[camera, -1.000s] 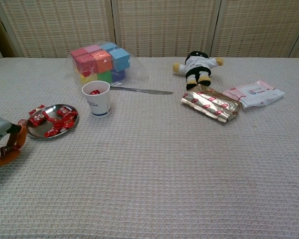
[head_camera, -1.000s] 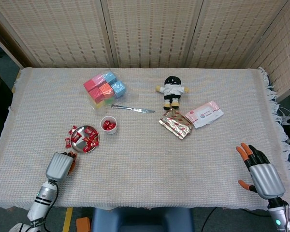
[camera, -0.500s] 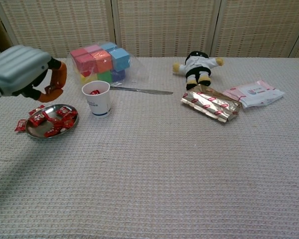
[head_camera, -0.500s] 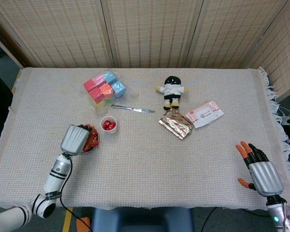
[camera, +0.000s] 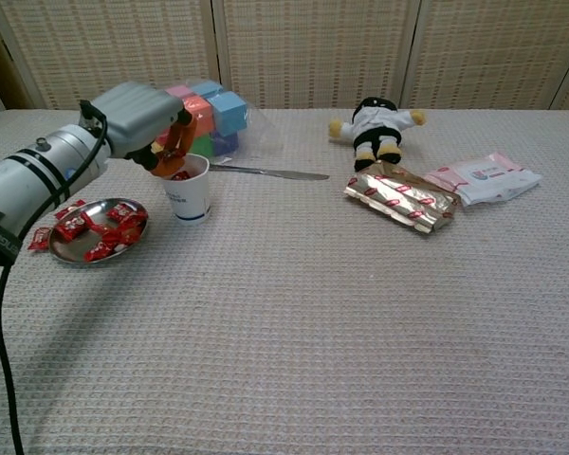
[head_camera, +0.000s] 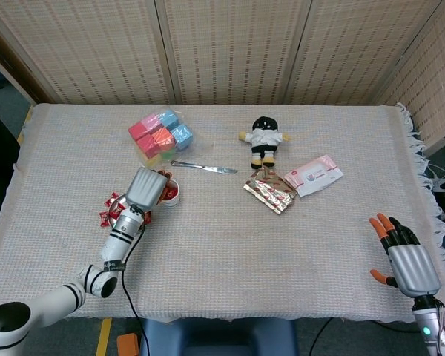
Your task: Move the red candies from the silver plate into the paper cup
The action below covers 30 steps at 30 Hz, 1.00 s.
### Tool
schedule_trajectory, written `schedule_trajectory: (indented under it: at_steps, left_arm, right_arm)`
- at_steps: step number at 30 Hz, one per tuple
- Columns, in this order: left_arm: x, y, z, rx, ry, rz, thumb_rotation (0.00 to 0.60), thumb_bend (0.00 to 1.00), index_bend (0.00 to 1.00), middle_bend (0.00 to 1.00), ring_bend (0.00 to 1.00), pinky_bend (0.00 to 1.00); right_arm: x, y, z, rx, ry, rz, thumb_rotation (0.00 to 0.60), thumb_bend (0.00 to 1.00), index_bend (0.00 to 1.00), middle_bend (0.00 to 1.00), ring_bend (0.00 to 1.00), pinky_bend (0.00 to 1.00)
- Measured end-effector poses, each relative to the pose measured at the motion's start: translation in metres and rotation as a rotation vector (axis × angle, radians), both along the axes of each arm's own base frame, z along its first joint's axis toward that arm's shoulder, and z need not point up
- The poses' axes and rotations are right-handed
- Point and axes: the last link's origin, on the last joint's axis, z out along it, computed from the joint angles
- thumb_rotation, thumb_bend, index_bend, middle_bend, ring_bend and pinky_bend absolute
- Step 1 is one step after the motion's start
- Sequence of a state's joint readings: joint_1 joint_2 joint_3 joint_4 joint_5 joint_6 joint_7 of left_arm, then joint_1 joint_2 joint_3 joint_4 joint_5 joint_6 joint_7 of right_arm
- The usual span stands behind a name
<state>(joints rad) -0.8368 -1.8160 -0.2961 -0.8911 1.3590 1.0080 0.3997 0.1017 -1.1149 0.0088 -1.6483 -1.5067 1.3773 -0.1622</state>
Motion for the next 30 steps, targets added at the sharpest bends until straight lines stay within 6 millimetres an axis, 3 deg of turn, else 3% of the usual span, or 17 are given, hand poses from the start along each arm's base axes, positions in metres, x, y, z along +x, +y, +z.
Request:
schedule_trajectory:
  at_steps: [5, 9, 19, 22, 26, 30]
  left_arm:
    - [0.003, -0.002, -0.009, -0.032, -0.002, -0.005, 0.6, 0.42, 0.33, 0.35, 0.7, 1.0]
    - [0.006, -0.006, -0.008, -0.037, -0.012, -0.019, 0.6, 0.42, 0.25, 0.28, 0.7, 1.0]
    - [0.009, -0.023, 0.015, -0.033, -0.124, -0.047, 0.6, 0.4, 0.22, 0.25, 0.7, 1.0]
    - [-0.006, -0.034, 0.033, -0.027, -0.162, -0.027, 0.6, 0.4, 0.2, 0.24, 0.7, 1.0]
    - [-0.054, -0.055, 0.059, -0.03, -0.14, 0.069, 0.6, 0.4, 0.15, 0.2, 0.7, 1.0]
    - [-0.102, -0.074, 0.069, -0.045, -0.09, 0.199, 0.6, 0.4, 0.14, 0.19, 0.7, 1.0]
  right_arm:
    - [0.001, 0.0, 0.0, -0.002, -0.001, 0.004, 0.6, 0.0, 0.0, 0.0, 0.0, 0.15]
    - [0.001, 0.001, 0.0, -0.001, -0.001, 0.008, 0.6, 0.0, 0.0, 0.0, 0.0, 0.15]
    - [0.003, 0.004, -0.001, 0.007, -0.003, 0.021, 0.6, 0.0, 0.0, 0.0, 0.0, 0.15]
    - [0.004, 0.005, -0.001, 0.012, -0.005, 0.028, 0.6, 0.0, 0.0, 0.0, 0.0, 0.15]
    - [0.006, 0.008, -0.001, 0.018, -0.009, 0.042, 0.6, 0.0, 0.0, 0.0, 0.0, 0.15]
    - [0.008, 0.011, -0.003, 0.028, -0.01, 0.055, 0.6, 0.0, 0.0, 0.0, 0.0, 0.15]
